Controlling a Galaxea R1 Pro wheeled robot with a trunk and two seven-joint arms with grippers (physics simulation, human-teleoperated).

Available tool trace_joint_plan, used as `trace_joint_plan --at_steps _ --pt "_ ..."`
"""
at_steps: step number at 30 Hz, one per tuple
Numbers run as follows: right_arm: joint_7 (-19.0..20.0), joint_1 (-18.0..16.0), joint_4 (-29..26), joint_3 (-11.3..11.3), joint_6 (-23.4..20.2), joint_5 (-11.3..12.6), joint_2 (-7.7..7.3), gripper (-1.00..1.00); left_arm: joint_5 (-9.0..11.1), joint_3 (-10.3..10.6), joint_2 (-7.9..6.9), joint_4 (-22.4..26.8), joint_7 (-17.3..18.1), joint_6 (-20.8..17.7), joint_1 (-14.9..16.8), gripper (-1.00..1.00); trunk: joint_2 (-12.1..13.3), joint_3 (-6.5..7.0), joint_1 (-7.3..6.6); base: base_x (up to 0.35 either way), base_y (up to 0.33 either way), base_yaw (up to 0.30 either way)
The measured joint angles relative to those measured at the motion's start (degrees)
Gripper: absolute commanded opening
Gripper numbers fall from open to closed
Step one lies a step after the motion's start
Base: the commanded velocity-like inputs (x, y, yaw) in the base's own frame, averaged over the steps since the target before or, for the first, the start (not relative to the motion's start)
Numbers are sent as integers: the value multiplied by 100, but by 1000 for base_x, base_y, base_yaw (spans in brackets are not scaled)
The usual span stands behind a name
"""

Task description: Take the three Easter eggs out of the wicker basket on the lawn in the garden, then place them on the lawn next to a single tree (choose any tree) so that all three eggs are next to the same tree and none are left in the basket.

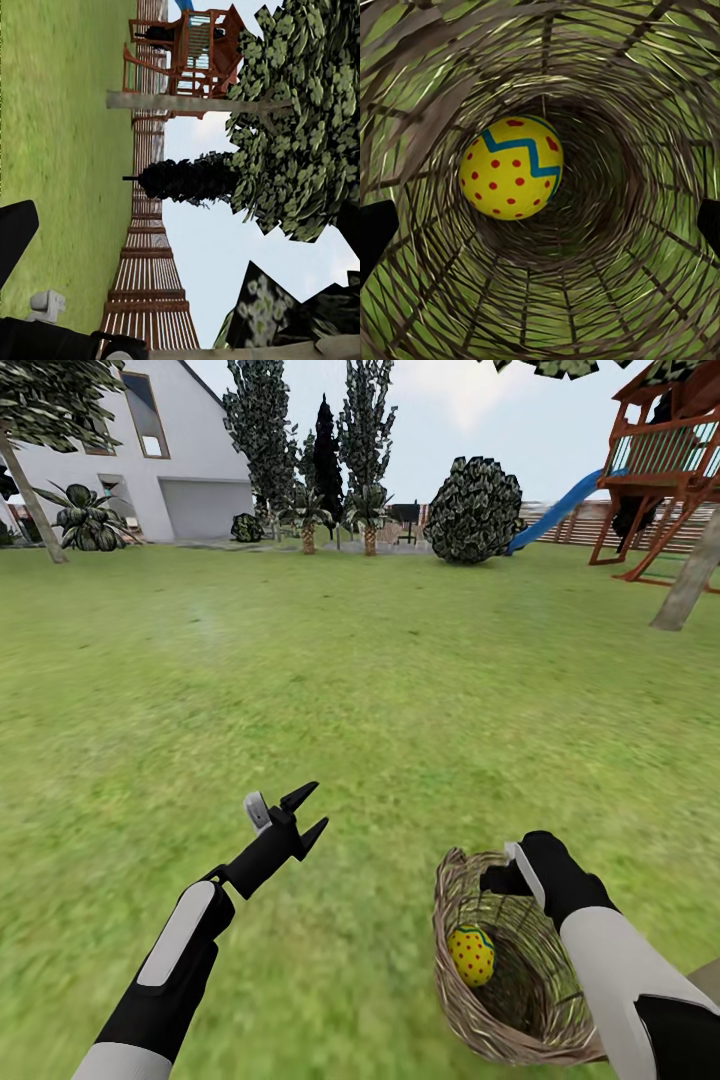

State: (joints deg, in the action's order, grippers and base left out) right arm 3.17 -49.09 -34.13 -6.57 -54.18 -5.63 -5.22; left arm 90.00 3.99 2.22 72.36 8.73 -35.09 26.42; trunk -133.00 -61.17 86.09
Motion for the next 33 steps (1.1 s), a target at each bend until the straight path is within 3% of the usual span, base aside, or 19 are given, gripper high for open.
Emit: trace_joint_plan --at_steps 4,11,25,33 --pt "28 0 -6 0 12 13 0 100 0 0 4 0 -2 2 -1 100 -160 -72 88 0 0 0" --pt "38 0 4 0 410 34 3 100 0 7 5 0 -3 -1 -1 100 -441 -197 242 0 0 0" --pt "25 0 10 -7 406 45 0 100 -4 9 5 0 -3 -1 0 100 -1003 -449 549 0 0 0" --pt "40 -1 10 -15 445 68 1 100 -3 9 5 0 -3 -1 0 100 -1032 -624 579 0 0 0"
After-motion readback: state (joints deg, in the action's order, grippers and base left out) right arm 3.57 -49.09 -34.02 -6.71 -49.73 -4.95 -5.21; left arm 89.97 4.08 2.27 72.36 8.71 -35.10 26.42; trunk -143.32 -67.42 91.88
